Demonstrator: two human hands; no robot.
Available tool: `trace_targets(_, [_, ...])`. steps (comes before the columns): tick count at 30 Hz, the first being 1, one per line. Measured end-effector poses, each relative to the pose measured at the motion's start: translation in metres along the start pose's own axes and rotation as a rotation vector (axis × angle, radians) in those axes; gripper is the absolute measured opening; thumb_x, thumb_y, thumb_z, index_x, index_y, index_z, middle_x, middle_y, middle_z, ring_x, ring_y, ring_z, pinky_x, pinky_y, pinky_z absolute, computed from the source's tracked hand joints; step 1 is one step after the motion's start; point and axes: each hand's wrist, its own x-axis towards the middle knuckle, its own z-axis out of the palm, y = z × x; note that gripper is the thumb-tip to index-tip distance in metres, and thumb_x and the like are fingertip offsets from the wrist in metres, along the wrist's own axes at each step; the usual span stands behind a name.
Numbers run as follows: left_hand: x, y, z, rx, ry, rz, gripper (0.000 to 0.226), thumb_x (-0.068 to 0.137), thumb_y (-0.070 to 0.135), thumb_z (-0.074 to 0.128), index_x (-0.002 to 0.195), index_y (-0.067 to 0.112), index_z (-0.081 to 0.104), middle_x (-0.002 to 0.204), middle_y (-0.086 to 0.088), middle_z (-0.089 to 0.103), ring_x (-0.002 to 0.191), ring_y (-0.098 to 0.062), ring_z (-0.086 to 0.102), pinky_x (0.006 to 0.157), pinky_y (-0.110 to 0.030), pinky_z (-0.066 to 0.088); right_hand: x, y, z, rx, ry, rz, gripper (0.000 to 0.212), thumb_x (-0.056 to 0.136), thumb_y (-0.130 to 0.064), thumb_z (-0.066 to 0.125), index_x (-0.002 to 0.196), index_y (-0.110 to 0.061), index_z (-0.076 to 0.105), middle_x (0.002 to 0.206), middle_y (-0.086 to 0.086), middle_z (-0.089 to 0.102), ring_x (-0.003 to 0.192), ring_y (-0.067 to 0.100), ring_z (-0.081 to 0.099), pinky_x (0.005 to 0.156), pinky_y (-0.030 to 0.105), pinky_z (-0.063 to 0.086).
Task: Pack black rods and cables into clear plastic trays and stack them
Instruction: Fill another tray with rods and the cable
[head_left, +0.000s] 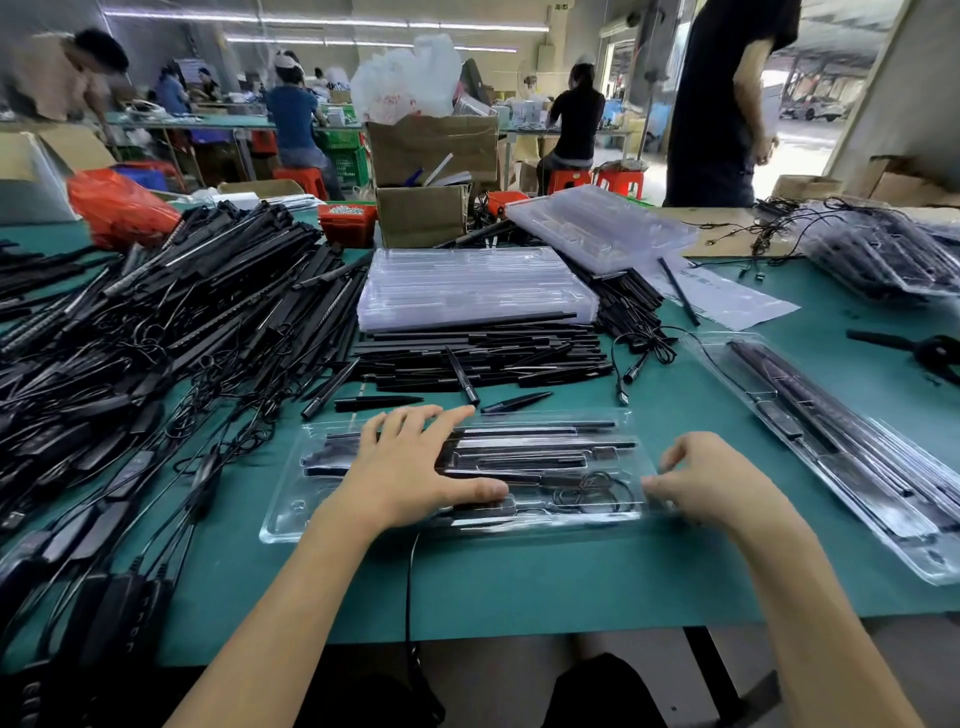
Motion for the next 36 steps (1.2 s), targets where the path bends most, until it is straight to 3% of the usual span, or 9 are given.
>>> trace_targets(2, [0.000, 0.000, 0.000, 0.010, -0.009, -0.002, 0.119, 0.047, 0.106, 0.023, 0.153, 0.052, 0.013, 0.161, 0.010, 0.021, 0.149, -0.009, 0.008, 0.123, -0.045, -0.001, -0.005, -0.008, -0.003, -0.128, 0.115, 0.015, 0.041, 0.079, -0.028, 0.076, 0.106, -0.021, 0.047, 0.103, 0.006, 0.050, 0.085, 0.028, 0.059, 0.074, 0.035, 0.045])
trace_targets(4, [-0.001, 0.001, 0.000, 0.003, -0.003, 0.005, 0.118, 0.049, 0.106, 0.027, 0.153, 0.051, 0.015, 0.160, 0.011, 0.022, 0.149, -0.010, 0.009, 0.123, -0.046, 0.000, -0.006, -0.015, -0.003, 0.021, 0.125, -0.100, 0.041, 0.077, -0.029, 0.081, 0.106, -0.022, 0.053, 0.103, 0.003, 0.052, 0.094, 0.025, 0.057, 0.081, 0.037, 0.049])
trace_targets(9, [-0.004, 0.004, -0.004, 0.054, 0.022, 0.002, 0.111, 0.052, 0.106, 0.028, 0.149, 0.053, 0.020, 0.160, 0.013, 0.027, 0.149, -0.011, 0.013, 0.123, -0.050, 0.001, -0.007, -0.039, 0.025, 0.200, -0.018, -0.468, 0.025, 0.077, -0.031, 0.084, 0.085, -0.022, 0.062, 0.090, 0.001, 0.061, 0.084, 0.014, 0.057, 0.076, 0.029, 0.047])
trace_targets(15, [-0.011, 0.007, -0.011, 0.169, 0.027, -0.041, 0.106, 0.054, 0.105, 0.013, 0.149, 0.058, 0.019, 0.163, 0.009, 0.025, 0.150, -0.018, 0.016, 0.121, -0.048, 0.009, 0.000, -0.033, 0.063, -0.041, 0.249, -0.686, 0.025, 0.093, -0.046, 0.064, 0.084, -0.023, 0.056, 0.085, -0.010, 0.052, 0.087, 0.015, 0.045, 0.085, 0.032, 0.037])
trace_targets(20, [-0.014, -0.002, -0.016, 0.080, -0.071, -0.032, 0.092, 0.067, 0.097, 0.021, 0.150, 0.060, 0.013, 0.167, 0.014, 0.010, 0.154, -0.012, 0.004, 0.123, -0.051, -0.004, 0.003, -0.032, 0.063, -0.032, 0.253, -0.699, 0.022, 0.094, -0.046, 0.061, 0.083, -0.029, 0.053, 0.082, -0.016, 0.050, 0.086, 0.013, 0.044, 0.080, 0.029, 0.030])
trace_targets(25, [-0.014, -0.004, 0.000, 0.166, -0.037, 0.003, 0.070, 0.087, 0.082, 0.016, 0.151, 0.059, 0.000, 0.168, 0.012, -0.002, 0.154, -0.012, -0.008, 0.122, -0.051, -0.007, 0.002, -0.046, 0.053, -0.027, 0.174, -0.601, 0.024, 0.088, -0.043, 0.068, 0.076, -0.029, 0.053, 0.084, -0.011, 0.055, 0.091, 0.016, 0.049, 0.087, 0.039, 0.043])
trace_targets(29, [-0.011, -0.005, 0.007, 0.169, 0.015, 0.007, 0.055, 0.102, 0.059, 0.020, 0.152, 0.057, -0.003, 0.168, 0.010, -0.002, 0.153, -0.013, -0.011, 0.121, -0.053, -0.010, -0.005, -0.068, 0.053, 0.137, 0.153, -0.643, 0.024, 0.080, -0.039, 0.078, 0.088, -0.026, 0.059, 0.099, -0.007, 0.055, 0.106, 0.018, 0.043, 0.095, 0.037, 0.037])
trace_targets(32, [-0.012, -0.005, 0.009, 0.159, 0.037, 0.014, 0.054, 0.103, 0.057, 0.018, 0.153, 0.055, -0.001, 0.168, 0.010, 0.000, 0.153, -0.012, -0.010, 0.120, -0.053, -0.010, -0.006, -0.084, 0.061, 0.004, 0.051, -0.611, 0.043, 0.077, -0.053, 0.077, 0.106, -0.032, 0.053, 0.116, -0.010, 0.047, 0.118, 0.015, 0.033, 0.099, 0.037, 0.029])
trace_targets(36, [-0.013, -0.006, 0.009, 0.140, 0.017, 0.015, 0.058, 0.100, 0.062, 0.020, 0.154, 0.054, -0.001, 0.168, 0.009, -0.002, 0.153, -0.012, -0.012, 0.120, -0.053, -0.011, 0.001, -0.092, 0.066, -0.050, -0.028, -0.526, 0.055, 0.074, -0.061, 0.075, 0.115, -0.039, 0.044, 0.122, -0.011, 0.037, 0.123, 0.013, 0.028, 0.091, 0.034, 0.020])
